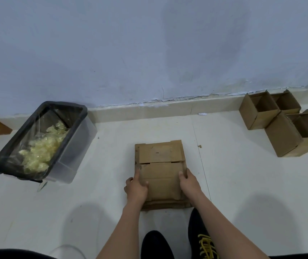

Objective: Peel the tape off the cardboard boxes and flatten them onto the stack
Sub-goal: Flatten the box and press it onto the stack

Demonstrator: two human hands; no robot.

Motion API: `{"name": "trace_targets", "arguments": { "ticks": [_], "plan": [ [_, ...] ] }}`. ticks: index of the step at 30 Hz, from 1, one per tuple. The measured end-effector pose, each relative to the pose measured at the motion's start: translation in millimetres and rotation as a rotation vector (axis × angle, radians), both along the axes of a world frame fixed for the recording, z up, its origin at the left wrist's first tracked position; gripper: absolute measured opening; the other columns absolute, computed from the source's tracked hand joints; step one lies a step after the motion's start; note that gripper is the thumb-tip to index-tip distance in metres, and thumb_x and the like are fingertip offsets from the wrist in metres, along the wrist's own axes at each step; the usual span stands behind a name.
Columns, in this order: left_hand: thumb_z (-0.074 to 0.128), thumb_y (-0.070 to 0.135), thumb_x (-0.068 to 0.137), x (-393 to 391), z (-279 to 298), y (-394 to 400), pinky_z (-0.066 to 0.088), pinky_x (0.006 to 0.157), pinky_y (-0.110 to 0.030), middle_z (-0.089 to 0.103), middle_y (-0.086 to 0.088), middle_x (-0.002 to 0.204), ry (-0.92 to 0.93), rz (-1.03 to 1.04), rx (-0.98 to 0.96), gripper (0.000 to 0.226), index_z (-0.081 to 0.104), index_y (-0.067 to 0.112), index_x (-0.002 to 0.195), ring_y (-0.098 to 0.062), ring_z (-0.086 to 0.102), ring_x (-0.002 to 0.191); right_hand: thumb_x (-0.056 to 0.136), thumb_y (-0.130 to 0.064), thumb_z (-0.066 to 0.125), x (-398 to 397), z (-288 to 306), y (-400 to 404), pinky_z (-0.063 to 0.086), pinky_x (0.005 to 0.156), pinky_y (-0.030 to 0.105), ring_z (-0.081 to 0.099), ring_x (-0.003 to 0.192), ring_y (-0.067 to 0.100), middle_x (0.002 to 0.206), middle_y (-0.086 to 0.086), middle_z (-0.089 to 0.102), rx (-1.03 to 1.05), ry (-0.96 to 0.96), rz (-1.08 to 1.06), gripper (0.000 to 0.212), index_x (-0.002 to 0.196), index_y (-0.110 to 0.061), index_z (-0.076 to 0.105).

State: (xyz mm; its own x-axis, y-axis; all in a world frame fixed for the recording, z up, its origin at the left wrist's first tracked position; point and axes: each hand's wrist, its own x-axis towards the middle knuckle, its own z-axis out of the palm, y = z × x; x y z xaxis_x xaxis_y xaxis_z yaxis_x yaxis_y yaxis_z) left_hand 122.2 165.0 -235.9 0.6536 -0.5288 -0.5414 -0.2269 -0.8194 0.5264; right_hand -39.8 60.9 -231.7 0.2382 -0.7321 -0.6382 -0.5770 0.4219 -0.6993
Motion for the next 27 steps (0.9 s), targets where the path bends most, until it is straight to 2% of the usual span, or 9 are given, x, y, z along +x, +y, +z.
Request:
{"name": "trace_targets", "arguments": {
  "ticks": [4,9,12,14,16,21,23,25,27],
  "plan": [
    [0.051,0.026,0.103,-9.4,-5.9,1.4,0.041,0.114,-0.045,0.039,-0.018,0.151,0.049,-0.037,-0.047,0.068,0.017,0.034,0.162,-0.037,0.047,0.132,0.104,-0.044,0.038,0.2,-8.6,-1.0,0.028,0.120,0.047,0.030,0.147,0.027,0.161,0.003,0.031,0.008,-0.002,-0.003,0.061,0.158,-0.019,0.023],
    [0.047,0.022,0.105,-12.3,-5.2,3.2,0.041,0.114,-0.044,0.038,-0.015,0.154,0.064,-0.038,-0.047,0.071,0.007,0.031,0.163,-0.034,0.047,0.134,0.104,-0.022,0.043,3.1,-12.2,-2.8,0.032,0.118,0.047,0.034,0.144,0.028,0.159,0.003,0.034,-0.033,0.001,0.043,0.058,0.158,-0.025,0.021],
    [0.040,0.016,0.106,-14.2,-2.7,4.8,0.039,0.115,-0.043,0.031,-0.015,0.159,0.076,-0.062,-0.023,0.071,0.001,0.028,0.164,-0.034,0.045,0.137,0.103,-0.015,0.046,5.2,-5.0,-0.1,0.036,0.115,0.037,0.042,0.138,0.028,0.155,0.004,0.039,-0.083,0.002,0.074,0.065,0.159,-0.028,0.016],
    [0.039,0.014,0.105,-16.2,-2.9,5.1,0.037,0.116,-0.045,0.020,-0.017,0.164,0.063,-0.098,0.001,0.076,-0.009,0.027,0.163,-0.037,0.042,0.138,0.103,-0.012,0.046,5.2,-1.8,2.5,0.040,0.101,0.027,0.051,0.127,0.027,0.147,0.007,0.047,-0.131,0.019,0.094,0.069,0.159,-0.030,0.010],
    [0.038,0.011,0.104,-18.6,-4.0,5.1,0.035,0.117,-0.048,0.012,-0.016,0.167,0.034,-0.120,0.020,0.080,-0.016,0.026,0.160,-0.039,0.039,0.140,0.103,-0.012,0.050,5.9,0.4,5.0,0.039,0.100,0.026,0.053,0.125,0.026,0.152,0.005,0.043,-0.205,0.034,0.111,0.073,0.160,-0.030,0.007],
    [0.040,-0.001,0.101,-28.4,-0.9,7.0,0.028,0.121,-0.050,-0.022,-0.013,0.167,-0.016,-0.170,0.068,0.093,-0.030,0.026,0.155,-0.043,0.019,0.150,0.101,-0.014,0.054,7.0,-5.9,3.3,0.034,0.114,0.034,0.040,0.141,0.025,0.162,0.000,0.028,-0.255,0.042,0.154,0.077,0.159,-0.030,0.006],
    [0.042,-0.010,0.096,-33.8,3.1,7.3,0.025,0.121,-0.051,-0.033,-0.013,0.163,-0.148,-0.224,0.068,0.101,-0.029,0.030,0.155,-0.044,0.002,0.153,0.099,-0.012,0.056,7.0,-6.4,4.4,0.030,0.118,0.037,0.033,0.146,0.022,0.165,-0.003,0.020,-0.314,0.041,0.185,0.082,0.159,-0.030,0.003],
    [0.045,-0.011,0.092,-36.3,2.8,6.7,0.015,0.123,-0.056,-0.036,-0.010,0.162,-0.343,-0.359,0.070,0.105,-0.023,0.034,0.158,-0.039,-0.012,0.155,0.097,-0.005,0.056,6.8,-6.8,7.2,0.021,0.123,0.040,0.021,0.150,0.017,0.167,-0.004,0.008,-0.494,0.119,0.265,0.089,0.159,-0.030,-0.003],
    [0.046,-0.006,0.095,-36.2,-0.4,4.9,0.004,0.126,-0.054,-0.034,-0.005,0.163,-0.473,-0.500,0.097,0.097,-0.016,0.029,0.161,-0.033,-0.017,0.155,0.092,0.006,0.053,8.0,-8.3,11.1,0.014,0.125,0.041,0.011,0.153,0.018,0.167,0.001,0.009,-0.762,0.226,0.435,0.091,0.159,-0.026,0.001]
  ]
}}
